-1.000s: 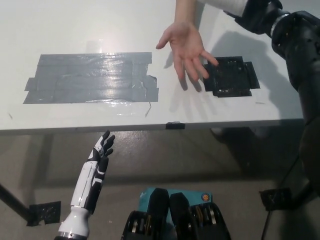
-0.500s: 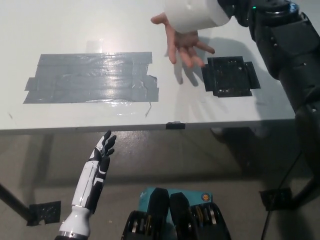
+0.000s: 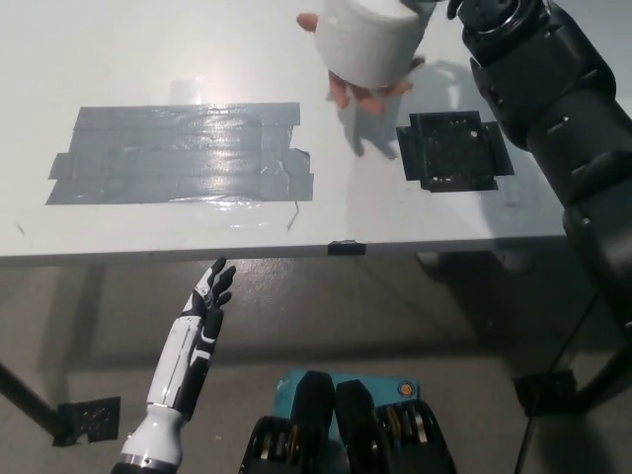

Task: A toilet paper roll is kept on the black spot on the desk infront of the robot and the robot inserts its right thumb into the hole in the centre to grab the roll. Then it passes the roll to a person.

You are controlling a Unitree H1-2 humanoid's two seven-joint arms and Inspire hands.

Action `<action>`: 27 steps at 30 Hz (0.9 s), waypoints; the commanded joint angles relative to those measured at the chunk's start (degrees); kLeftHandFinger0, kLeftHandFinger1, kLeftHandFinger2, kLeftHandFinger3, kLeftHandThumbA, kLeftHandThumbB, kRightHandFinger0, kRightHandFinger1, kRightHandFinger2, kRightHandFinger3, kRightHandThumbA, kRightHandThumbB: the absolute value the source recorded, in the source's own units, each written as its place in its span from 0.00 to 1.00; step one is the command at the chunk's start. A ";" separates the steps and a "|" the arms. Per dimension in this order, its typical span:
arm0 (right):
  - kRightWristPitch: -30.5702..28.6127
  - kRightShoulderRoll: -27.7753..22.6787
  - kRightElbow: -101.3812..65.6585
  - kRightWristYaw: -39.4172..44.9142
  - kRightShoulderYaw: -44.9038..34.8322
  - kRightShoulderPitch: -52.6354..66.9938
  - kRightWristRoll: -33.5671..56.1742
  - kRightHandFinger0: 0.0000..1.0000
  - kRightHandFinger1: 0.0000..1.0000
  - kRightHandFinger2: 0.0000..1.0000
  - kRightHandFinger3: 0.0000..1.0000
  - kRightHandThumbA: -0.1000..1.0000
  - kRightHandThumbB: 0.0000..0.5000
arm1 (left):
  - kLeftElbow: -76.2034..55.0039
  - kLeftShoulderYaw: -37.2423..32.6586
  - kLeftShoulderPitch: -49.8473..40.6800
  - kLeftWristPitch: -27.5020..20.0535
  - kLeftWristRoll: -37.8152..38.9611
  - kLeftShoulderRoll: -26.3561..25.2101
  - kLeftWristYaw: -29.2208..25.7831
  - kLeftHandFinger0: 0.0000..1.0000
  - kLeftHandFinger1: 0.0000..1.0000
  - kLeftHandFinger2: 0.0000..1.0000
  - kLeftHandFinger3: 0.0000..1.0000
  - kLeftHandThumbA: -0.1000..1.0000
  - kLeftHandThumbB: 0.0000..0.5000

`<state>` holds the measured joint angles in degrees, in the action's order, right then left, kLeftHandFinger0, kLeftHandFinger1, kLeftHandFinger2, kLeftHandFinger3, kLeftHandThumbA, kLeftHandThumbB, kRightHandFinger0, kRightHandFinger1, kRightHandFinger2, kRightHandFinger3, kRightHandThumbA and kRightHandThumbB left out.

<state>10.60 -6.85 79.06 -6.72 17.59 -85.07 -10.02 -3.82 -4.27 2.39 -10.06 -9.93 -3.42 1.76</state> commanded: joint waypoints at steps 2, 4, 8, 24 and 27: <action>-4.90 1.24 -0.62 -3.76 1.46 -3.35 -3.55 0.00 0.31 0.64 0.57 0.00 0.44 | -1.43 -0.62 0.90 -0.70 -0.70 -0.51 0.31 1.00 1.00 1.00 1.00 1.00 0.45; -6.36 1.37 -0.40 -3.84 2.04 -2.24 -4.23 0.22 0.50 0.72 0.61 0.00 0.52 | -1.29 -0.73 1.03 -0.73 -0.53 -0.55 0.41 1.00 1.00 1.00 1.00 1.00 0.46; -3.97 2.24 0.45 -2.99 1.61 -0.90 -3.96 0.22 0.44 0.56 0.54 0.00 0.48 | -1.62 -1.03 0.95 -0.36 -0.13 -0.61 0.68 1.00 1.00 1.00 1.00 1.00 0.45; -6.41 -3.34 -2.91 9.07 -6.34 -5.52 0.48 1.00 1.00 1.00 1.00 1.00 0.98 | -1.39 -1.45 0.90 -0.15 0.44 -0.82 0.45 1.00 1.00 1.00 1.00 1.00 0.40; -5.95 -4.08 -4.38 7.35 -11.47 -6.81 4.15 1.00 1.00 1.00 1.00 0.99 1.00 | -1.06 -1.42 0.61 -0.69 0.37 -0.73 0.16 1.00 1.00 1.00 1.00 1.00 0.42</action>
<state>7.53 -8.74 78.08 0.47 9.79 -85.18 -9.73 -3.81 -5.59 2.69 -9.82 -9.82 -4.21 1.78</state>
